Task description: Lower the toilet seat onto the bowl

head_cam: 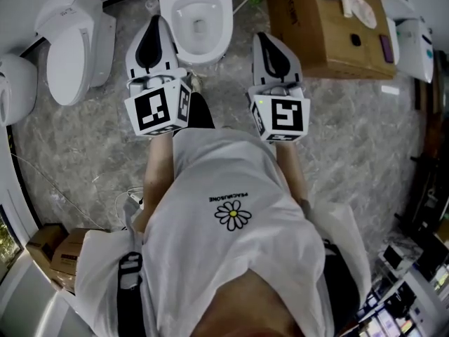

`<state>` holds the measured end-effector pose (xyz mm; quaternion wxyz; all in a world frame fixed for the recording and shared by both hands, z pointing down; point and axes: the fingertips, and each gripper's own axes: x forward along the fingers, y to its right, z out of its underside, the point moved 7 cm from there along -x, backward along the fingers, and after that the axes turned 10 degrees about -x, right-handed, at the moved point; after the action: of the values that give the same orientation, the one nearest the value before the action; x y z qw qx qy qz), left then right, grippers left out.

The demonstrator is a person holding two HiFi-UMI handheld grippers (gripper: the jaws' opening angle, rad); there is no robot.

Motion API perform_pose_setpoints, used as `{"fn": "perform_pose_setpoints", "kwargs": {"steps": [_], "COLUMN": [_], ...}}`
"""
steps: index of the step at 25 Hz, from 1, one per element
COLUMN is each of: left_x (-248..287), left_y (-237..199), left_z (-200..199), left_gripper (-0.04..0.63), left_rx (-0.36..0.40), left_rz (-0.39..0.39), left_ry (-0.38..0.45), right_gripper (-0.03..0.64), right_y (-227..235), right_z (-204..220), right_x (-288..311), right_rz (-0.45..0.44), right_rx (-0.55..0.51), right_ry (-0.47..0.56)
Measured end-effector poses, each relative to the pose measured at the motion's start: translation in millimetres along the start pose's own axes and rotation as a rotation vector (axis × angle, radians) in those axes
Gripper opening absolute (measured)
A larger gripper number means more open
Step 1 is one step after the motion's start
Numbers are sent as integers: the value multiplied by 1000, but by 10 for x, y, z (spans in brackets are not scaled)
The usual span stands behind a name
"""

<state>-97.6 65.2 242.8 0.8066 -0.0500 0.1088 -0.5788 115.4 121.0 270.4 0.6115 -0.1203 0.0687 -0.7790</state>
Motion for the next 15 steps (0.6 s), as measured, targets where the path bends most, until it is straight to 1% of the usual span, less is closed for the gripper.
{"fn": "perform_pose_setpoints", "kwargs": {"steps": [6, 10, 15], "left_x": [528, 890, 1286], "left_y": [-501, -810, -1196], "left_z": [-76, -161, -223], "left_gripper": [20, 20, 20], "left_rx": [-14, 2, 0], "left_rz": [-3, 20, 36], "left_ry": [-3, -18, -46], "right_gripper": [31, 32, 31], "right_y": [-49, -99, -179], "right_z": [-213, -402, -584], "right_x": [750, 1268, 1843], "right_rz": [6, 16, 23], "right_rx": [8, 10, -4], "right_ry": [1, 10, 4]}}
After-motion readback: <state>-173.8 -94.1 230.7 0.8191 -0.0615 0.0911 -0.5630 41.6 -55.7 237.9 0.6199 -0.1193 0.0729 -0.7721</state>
